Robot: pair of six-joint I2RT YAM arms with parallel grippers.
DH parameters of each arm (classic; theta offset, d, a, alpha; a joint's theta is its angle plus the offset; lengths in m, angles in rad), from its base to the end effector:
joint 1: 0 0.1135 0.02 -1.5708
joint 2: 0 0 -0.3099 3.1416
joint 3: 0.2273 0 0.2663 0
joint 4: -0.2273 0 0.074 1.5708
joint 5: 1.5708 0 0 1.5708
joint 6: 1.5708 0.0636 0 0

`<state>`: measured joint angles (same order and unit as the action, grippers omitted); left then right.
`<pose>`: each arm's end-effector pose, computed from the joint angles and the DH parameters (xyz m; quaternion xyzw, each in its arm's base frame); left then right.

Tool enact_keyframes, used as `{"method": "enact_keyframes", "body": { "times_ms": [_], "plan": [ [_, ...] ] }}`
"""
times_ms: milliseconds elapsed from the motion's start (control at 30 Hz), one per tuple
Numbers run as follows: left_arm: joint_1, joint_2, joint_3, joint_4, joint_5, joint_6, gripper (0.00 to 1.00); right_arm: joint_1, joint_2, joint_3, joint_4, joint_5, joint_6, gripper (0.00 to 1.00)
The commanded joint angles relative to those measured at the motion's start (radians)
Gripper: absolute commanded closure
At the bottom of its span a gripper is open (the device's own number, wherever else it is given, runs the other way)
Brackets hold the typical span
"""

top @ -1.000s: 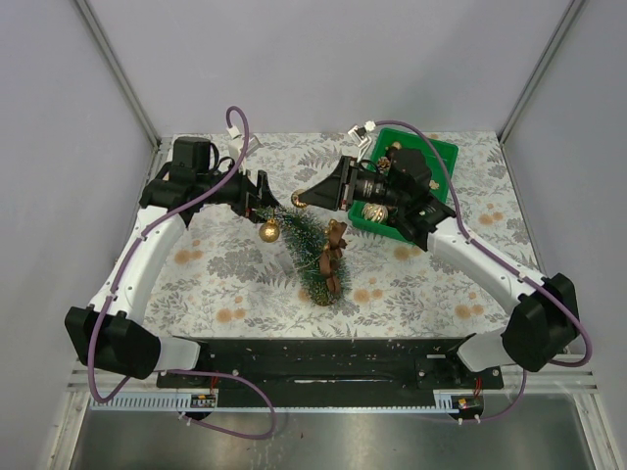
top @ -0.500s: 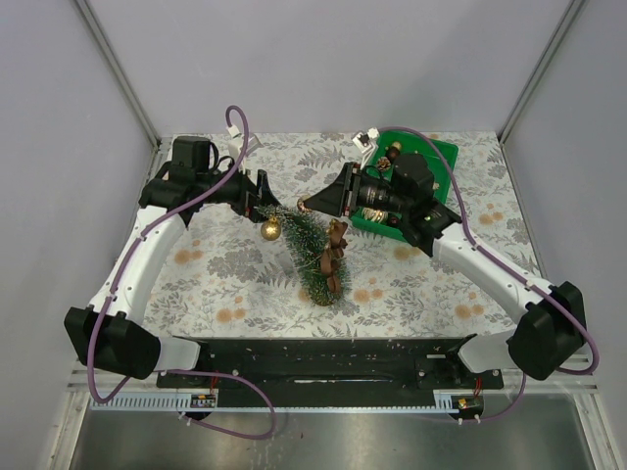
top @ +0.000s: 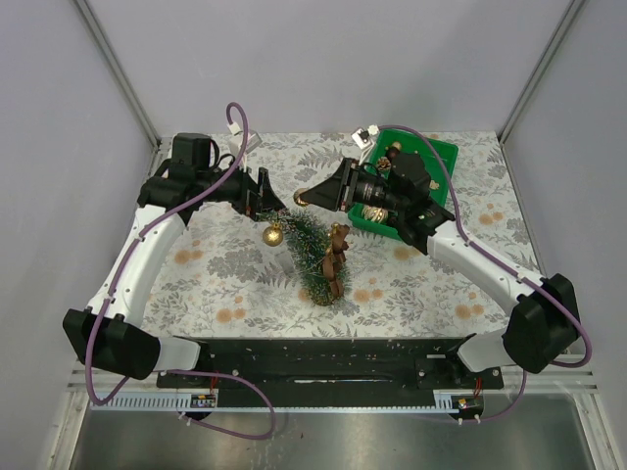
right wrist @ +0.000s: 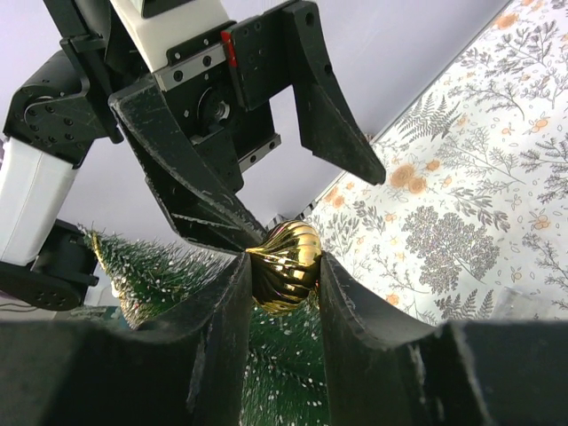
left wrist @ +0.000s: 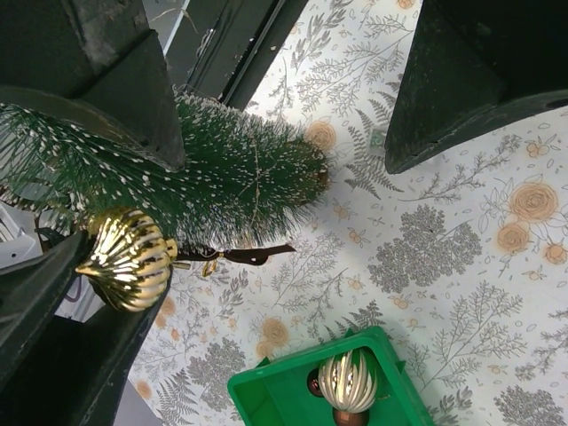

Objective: Decorate the small christmas tree

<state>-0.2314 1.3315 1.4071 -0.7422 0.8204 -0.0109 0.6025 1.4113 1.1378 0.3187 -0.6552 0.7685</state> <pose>0.2745 -0.1125 0.4214 0.2639 0.8007 -0.4045 0.3543 0.2756 0.2366 0.4128 -0.1776 0.6712 0.6054 0.3891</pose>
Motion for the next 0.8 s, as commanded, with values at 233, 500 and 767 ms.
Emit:
{"method": "enact_keyframes", "body": {
  "times_ms": [233, 500, 767],
  "plan": [
    [-0.005, -0.02, 0.033, -0.011, -0.007, -0.014, 0.01, 0.023, -0.047, -0.042, 0.066, 0.089, -0.004, 0.98],
    [-0.003, -0.023, 0.016, -0.019, -0.033, 0.0, 0.01, 0.023, -0.176, -0.01, -0.102, 0.178, -0.133, 0.98],
    [-0.002, -0.031, 0.009, -0.02, -0.038, 0.002, 0.01, 0.022, -0.23, -0.007, -0.118, 0.146, -0.103, 0.98]
  ]
}}
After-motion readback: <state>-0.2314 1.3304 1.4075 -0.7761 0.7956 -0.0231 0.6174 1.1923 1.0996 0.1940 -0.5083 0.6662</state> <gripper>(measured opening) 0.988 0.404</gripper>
